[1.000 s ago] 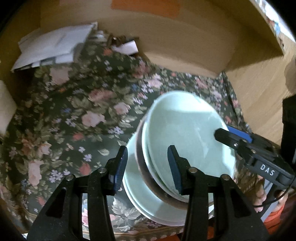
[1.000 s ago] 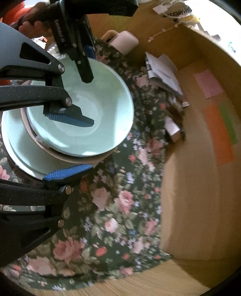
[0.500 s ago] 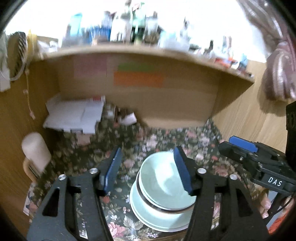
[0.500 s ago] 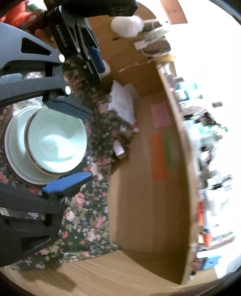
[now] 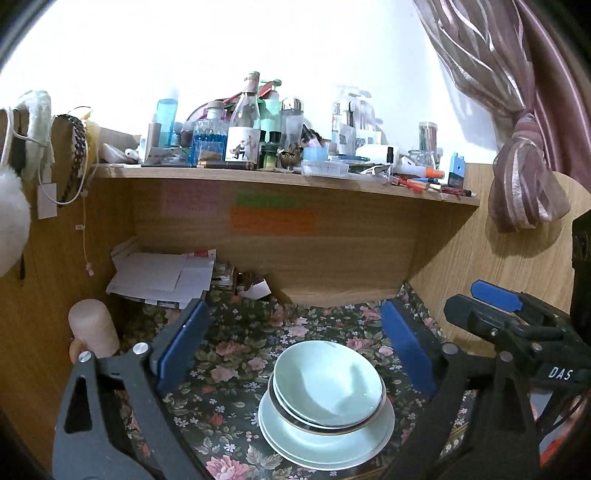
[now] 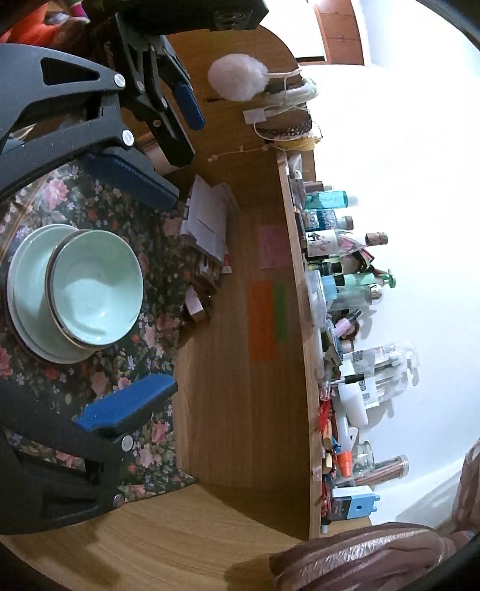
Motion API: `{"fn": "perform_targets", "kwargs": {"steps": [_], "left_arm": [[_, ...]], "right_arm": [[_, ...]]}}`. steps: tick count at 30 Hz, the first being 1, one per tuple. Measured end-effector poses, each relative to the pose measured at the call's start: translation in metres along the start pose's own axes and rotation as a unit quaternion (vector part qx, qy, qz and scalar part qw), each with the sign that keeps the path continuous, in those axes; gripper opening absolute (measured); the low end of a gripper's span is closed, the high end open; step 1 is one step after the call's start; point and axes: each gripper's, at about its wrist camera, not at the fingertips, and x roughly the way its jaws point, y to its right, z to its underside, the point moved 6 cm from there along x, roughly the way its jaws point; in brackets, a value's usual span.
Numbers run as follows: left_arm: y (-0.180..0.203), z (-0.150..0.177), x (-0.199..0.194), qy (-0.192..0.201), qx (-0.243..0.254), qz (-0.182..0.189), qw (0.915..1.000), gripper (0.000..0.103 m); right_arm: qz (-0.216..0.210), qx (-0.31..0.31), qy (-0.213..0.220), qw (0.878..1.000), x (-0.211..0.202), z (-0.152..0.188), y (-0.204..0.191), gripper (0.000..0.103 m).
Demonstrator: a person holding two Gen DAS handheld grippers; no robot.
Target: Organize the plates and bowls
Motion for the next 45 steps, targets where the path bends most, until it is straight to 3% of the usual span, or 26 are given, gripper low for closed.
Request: {"fn": "perform_targets", "kwargs": {"steps": [3,45], "left_arm": [[0.0011,0.0019,-0.0038,0.006,0.005,-0.006,1.0,0.1],[0.0016,0.0041,0.0013,0.005,-0.003,0.009,0.9999,0.102]], "right_arm": [[0.007,0.0,0.01,1.0,-0.0034,0.0007,-0.0019,0.103],[0.001,0.01,0.005,1.0,0.002,0.0017,0.0049,0.103]]}}
